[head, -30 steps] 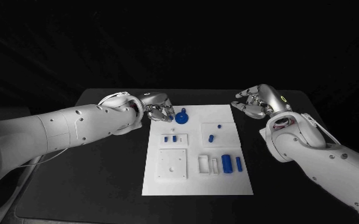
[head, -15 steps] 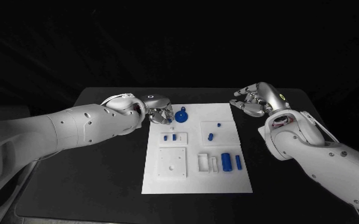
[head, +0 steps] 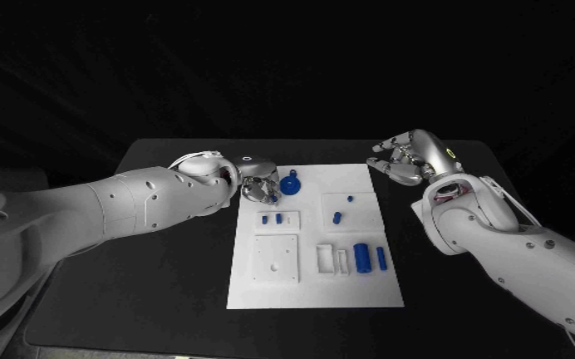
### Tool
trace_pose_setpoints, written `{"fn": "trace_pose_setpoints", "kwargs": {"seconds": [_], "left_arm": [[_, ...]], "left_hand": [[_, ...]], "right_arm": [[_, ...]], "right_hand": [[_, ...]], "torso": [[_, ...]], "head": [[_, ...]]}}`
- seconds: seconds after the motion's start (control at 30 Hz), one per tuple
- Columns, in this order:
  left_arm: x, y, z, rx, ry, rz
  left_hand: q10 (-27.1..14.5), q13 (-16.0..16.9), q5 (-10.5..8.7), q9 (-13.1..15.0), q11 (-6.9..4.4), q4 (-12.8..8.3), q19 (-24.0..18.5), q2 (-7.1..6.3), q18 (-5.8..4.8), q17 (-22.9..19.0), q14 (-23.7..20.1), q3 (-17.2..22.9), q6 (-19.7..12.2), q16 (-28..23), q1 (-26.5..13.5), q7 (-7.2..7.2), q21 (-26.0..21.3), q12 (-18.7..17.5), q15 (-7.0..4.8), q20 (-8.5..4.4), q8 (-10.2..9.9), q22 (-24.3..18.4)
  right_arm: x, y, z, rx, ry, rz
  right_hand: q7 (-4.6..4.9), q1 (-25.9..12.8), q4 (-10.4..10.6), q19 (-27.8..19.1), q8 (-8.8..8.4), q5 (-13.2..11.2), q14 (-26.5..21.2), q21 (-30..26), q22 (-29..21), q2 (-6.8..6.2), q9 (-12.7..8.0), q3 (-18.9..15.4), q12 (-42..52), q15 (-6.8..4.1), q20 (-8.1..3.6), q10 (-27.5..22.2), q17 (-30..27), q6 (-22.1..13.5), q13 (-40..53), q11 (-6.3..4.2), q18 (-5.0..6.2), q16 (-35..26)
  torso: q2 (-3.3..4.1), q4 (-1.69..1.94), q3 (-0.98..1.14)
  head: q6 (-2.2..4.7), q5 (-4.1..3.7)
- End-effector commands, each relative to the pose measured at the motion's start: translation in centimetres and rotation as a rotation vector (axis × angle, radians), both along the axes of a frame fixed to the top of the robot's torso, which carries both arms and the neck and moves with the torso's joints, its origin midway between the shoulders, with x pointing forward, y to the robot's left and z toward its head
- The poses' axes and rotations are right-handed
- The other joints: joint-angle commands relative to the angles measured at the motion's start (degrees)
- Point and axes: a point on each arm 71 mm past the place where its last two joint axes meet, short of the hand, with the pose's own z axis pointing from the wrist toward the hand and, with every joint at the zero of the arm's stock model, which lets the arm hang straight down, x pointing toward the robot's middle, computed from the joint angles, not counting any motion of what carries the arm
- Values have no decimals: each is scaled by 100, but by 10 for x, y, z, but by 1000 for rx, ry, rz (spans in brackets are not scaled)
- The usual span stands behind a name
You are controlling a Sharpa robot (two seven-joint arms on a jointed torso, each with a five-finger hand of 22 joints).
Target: Assemble the parts on the task board
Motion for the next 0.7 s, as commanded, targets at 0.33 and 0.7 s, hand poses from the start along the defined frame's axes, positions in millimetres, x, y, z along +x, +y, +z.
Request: {"fn": "trace_pose_setpoints", "kwargs": {"seconds": [0.33, 0.7], "left_arm": [[2, 0, -8, 32, 91, 11], [4, 0, -8, 50, 76, 14]], "left_hand": [[-1, 10, -20, 6, 7, 50, -11, 80, 59, 8, -21, -10, 11, 12, 3, 10, -49, 20, -33, -6, 15, 54], [-4, 9, -7, 7, 9, 44, -1, 85, 59, 8, -23, -13, 7, 12, 11, 11, -63, 20, -33, -7, 16, 60]], "right_arm": [[-3, 6, 4, 8, -10, 25], [-5, 8, 6, 27, -24, 32]], "right_hand": [[-4, 19, -1, 72, -32, 3, -21, 3, 584, 46, -7, -39, -11, -22, -40, -57, -4, 16, -6, -5, 76, -22], [-6, 37, 0, 75, -30, 22, -13, 18, 587, 56, -6, -42, -1, -24, -39, -52, 11, 24, -2, -7, 82, -7]], "torso": [[-2, 5, -5], [-3, 3, -8]], "head": [[-28, -4], [-38, 19]]}}
